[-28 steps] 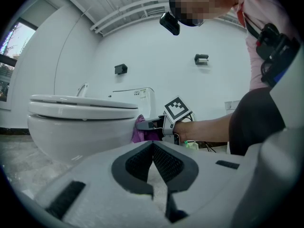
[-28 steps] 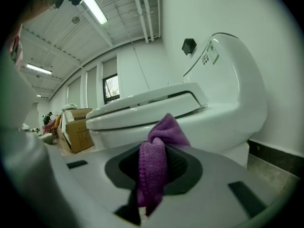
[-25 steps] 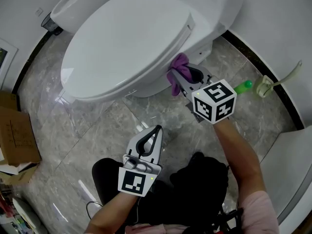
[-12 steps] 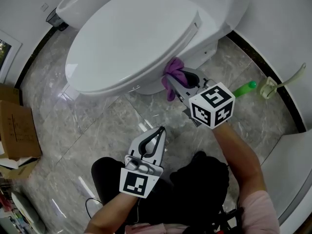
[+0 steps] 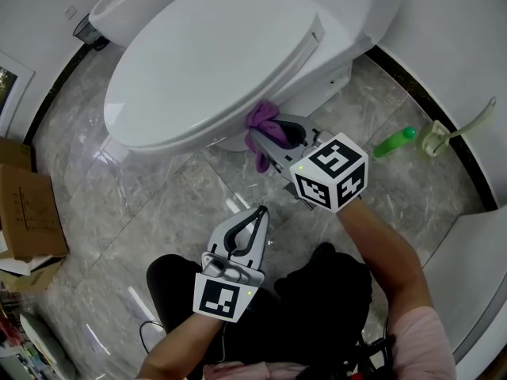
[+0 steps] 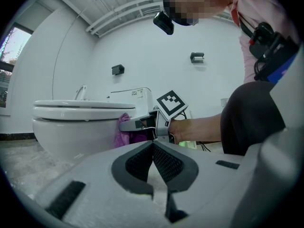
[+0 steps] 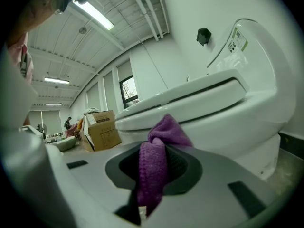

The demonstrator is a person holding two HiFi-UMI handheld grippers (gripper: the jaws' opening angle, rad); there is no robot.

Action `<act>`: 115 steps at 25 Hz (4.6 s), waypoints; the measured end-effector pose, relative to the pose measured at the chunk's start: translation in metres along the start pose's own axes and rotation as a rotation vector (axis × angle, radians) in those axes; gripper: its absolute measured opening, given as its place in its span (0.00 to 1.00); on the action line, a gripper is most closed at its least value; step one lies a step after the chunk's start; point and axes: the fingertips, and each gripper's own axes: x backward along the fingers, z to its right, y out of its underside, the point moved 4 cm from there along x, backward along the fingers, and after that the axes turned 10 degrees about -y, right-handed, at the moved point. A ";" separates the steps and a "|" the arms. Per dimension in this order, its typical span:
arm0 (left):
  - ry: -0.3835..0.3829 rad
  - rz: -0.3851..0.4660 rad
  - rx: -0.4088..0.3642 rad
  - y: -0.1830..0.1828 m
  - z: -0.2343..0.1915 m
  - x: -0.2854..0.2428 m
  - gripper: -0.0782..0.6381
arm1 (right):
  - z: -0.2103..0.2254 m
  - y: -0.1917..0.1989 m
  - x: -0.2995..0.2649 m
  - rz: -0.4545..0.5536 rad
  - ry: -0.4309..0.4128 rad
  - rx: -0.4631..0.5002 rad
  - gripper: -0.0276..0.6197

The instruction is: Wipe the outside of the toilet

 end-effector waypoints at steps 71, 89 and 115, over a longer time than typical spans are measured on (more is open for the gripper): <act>0.104 0.009 -0.015 -0.013 0.024 -0.079 0.12 | 0.199 0.035 0.183 0.080 0.542 -0.029 0.18; 0.020 -0.073 -0.033 0.003 0.002 -0.083 0.12 | 0.374 0.092 0.130 0.157 0.684 -0.226 0.18; -0.030 -0.080 -0.038 0.011 -0.002 -0.080 0.12 | 0.346 0.093 0.081 0.196 0.489 -0.258 0.16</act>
